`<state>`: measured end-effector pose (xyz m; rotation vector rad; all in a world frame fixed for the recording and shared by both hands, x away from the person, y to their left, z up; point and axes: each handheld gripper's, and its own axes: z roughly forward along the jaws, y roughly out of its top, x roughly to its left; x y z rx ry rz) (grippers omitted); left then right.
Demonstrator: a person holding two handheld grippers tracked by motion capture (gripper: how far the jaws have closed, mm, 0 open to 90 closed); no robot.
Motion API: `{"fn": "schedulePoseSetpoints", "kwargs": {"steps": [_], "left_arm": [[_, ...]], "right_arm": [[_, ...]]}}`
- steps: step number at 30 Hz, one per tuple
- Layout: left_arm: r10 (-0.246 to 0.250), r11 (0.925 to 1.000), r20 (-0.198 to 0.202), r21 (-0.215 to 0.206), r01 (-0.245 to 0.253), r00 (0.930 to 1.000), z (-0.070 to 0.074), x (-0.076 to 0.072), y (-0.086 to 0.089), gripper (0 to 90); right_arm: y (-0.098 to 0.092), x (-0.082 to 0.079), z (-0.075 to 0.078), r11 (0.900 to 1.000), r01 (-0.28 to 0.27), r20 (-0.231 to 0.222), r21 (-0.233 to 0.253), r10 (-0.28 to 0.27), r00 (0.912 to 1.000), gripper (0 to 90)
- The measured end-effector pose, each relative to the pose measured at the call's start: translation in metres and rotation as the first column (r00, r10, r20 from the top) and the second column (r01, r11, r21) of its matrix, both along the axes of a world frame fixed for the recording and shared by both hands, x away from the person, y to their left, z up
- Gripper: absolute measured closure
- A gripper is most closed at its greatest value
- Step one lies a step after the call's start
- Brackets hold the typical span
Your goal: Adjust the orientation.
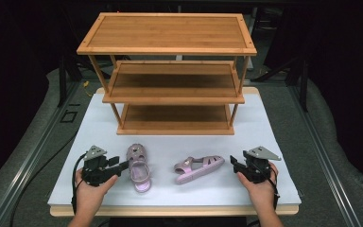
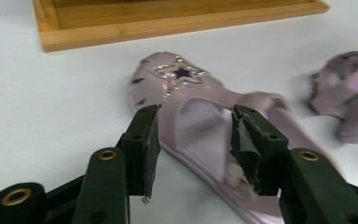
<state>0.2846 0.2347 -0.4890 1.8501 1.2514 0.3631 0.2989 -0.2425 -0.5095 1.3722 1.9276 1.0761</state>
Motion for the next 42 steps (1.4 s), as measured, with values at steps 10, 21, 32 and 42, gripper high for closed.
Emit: {"fn": "schedulePoseSetpoints", "kwargs": {"steps": [10,21,32,42], "left_arm": [[-0.074,0.9961,-0.102,0.039,0.079,0.992,-0.016,-0.004,-0.018,60.7],[-0.083,0.9649,-0.136,0.237,0.114,0.9872,0.008,0.016,0.006,75.7],[-0.115,0.9118,-0.267,0.354,0.208,0.9569,0.016,0.032,-0.004,63.1],[-0.094,0.8864,-0.395,0.385,0.258,0.9137,0.005,0.05,-0.015,71.6]], "right_arm": [[-0.001,0.0,-0.001,1.0,0.006,-0.014,0.014,-0.006,0.9999,44.4],[-0.005,0.001,-0.002,0.999,0.017,-0.029,0.034,-0.016,0.9995,44.6],[-0.006,0.002,-0.002,0.999,0.012,-0.042,0.038,-0.01,0.9991,44.1],[-0.007,0.002,-0.002,0.999,0.009,-0.043,0.045,-0.007,0.999,43.9]]}}
